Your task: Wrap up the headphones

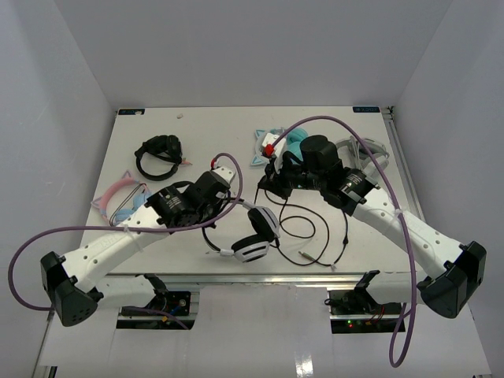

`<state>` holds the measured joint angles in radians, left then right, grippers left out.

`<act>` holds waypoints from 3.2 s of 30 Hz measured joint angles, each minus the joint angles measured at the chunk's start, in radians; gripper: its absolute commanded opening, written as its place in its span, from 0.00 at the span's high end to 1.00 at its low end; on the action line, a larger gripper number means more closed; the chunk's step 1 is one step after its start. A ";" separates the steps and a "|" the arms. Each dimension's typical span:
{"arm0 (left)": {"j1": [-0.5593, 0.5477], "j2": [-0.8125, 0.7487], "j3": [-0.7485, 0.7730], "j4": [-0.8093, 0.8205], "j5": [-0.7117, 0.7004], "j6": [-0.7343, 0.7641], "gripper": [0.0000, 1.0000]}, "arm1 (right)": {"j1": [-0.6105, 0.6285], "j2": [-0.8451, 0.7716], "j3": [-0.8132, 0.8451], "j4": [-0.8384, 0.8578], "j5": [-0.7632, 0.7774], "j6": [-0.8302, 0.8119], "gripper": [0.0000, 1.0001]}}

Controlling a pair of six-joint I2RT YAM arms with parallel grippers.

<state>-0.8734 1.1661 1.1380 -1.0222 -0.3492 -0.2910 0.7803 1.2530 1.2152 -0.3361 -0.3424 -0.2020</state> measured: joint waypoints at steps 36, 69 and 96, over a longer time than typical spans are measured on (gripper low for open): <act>0.158 0.135 0.163 0.012 -0.151 -0.268 1.00 | 0.157 0.009 -0.193 0.348 -0.179 0.367 0.87; 0.231 -0.136 0.174 0.093 -0.024 -0.378 1.00 | 0.378 -0.165 -0.523 0.557 0.295 0.398 0.92; 0.236 -0.354 0.152 0.117 0.117 -0.429 1.00 | 0.388 -0.149 -0.696 0.831 0.470 0.372 0.88</act>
<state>-0.6376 0.8122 1.2902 -0.9056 -0.2323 -0.7201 1.1683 1.1040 0.5194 0.4951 0.1276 0.1704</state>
